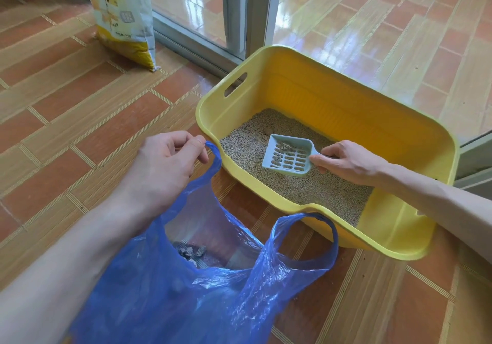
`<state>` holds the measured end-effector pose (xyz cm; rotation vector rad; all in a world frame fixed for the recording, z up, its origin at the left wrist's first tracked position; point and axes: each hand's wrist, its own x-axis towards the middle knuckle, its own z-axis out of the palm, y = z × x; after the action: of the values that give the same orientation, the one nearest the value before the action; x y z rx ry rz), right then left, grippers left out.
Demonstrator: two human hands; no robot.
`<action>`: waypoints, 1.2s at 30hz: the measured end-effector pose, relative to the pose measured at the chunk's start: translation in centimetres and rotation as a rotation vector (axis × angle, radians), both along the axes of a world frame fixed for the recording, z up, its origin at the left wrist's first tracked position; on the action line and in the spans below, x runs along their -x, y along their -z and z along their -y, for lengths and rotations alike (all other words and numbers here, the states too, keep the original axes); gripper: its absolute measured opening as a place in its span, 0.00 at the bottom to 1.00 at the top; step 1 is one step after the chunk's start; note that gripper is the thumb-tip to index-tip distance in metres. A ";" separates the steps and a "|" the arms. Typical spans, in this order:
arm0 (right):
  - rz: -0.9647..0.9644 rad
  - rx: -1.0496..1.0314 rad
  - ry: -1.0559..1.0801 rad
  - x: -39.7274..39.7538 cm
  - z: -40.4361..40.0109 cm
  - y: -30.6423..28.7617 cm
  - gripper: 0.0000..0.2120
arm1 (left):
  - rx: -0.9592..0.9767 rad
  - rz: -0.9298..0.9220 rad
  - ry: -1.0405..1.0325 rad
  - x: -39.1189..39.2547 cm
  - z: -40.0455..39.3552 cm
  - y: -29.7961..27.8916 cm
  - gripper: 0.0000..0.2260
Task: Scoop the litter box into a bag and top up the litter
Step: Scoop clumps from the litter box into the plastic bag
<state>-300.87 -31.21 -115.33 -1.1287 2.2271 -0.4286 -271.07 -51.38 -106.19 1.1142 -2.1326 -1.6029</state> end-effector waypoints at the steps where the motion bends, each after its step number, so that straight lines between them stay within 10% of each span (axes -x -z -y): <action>1: 0.002 0.001 0.002 0.0 0.0 -0.1 0.25 | 0.001 0.001 -0.003 0.0 0.0 0.0 0.17; 36: -0.128 0.002 -0.524 -11.9 3.3 -8.6 0.28 | 0.042 -0.018 -0.061 -1.1 0.6 -0.6 0.16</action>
<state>-289.00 -34.56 -106.71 -1.7115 1.9261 -0.1389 -269.97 -51.99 -105.59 1.1356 -2.0904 -1.5290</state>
